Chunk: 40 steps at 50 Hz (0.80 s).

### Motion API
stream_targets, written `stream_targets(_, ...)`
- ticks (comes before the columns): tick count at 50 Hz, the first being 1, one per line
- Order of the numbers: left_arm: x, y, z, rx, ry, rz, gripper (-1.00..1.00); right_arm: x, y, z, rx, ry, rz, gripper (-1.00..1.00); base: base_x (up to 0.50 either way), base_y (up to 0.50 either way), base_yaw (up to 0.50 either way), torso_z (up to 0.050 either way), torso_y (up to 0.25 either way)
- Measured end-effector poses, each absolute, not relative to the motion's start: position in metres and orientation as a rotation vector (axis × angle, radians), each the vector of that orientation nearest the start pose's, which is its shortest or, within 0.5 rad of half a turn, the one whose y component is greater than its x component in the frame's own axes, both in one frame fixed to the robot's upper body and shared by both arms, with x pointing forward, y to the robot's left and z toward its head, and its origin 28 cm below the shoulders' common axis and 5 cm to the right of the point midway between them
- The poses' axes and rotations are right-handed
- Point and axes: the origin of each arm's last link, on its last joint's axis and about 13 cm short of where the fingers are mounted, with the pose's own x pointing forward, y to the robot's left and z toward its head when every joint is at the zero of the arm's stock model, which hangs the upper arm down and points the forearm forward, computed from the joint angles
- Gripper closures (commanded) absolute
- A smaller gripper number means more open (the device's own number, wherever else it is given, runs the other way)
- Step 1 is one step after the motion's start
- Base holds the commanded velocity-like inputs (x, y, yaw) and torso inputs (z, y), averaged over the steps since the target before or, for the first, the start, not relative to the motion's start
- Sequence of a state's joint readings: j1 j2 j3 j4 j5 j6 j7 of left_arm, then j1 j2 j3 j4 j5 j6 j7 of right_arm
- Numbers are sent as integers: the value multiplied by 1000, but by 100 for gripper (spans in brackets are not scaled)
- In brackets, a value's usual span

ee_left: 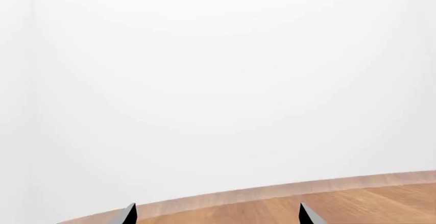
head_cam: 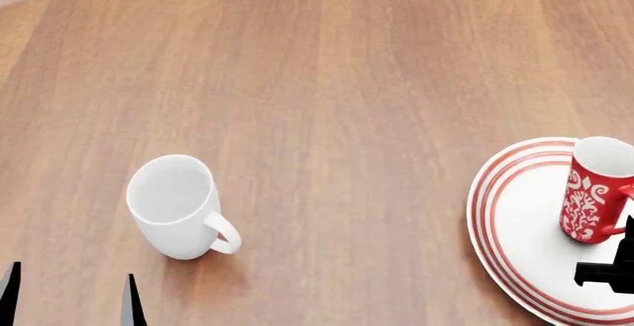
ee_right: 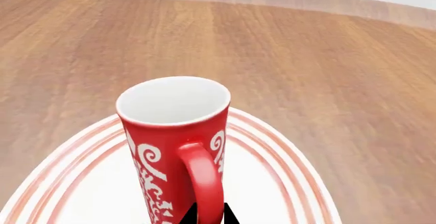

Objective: Pick up the red mug and put it on the plate

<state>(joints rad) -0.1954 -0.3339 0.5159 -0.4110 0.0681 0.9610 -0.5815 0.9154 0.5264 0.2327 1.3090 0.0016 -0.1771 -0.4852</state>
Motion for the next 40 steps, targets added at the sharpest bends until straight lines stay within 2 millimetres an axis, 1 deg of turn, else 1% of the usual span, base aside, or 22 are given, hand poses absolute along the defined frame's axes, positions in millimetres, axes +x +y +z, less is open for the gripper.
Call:
stream_targets(18, 223, 206, 16, 97, -686, -63, -100, 315, -326, 69, -53, 153, -63, 100, 0, 0, 0, 0, 0)
stream_targets(19, 223, 206, 16, 98, -686, -64, -100, 315, -326, 69, -53, 152, -62, -100, 0, 0, 0, 0, 0)
stream_targets(40, 223, 206, 16, 104, -693, -73, -100, 305, -327, 55, -77, 196, -20, -100, 0, 0, 0, 0, 0)
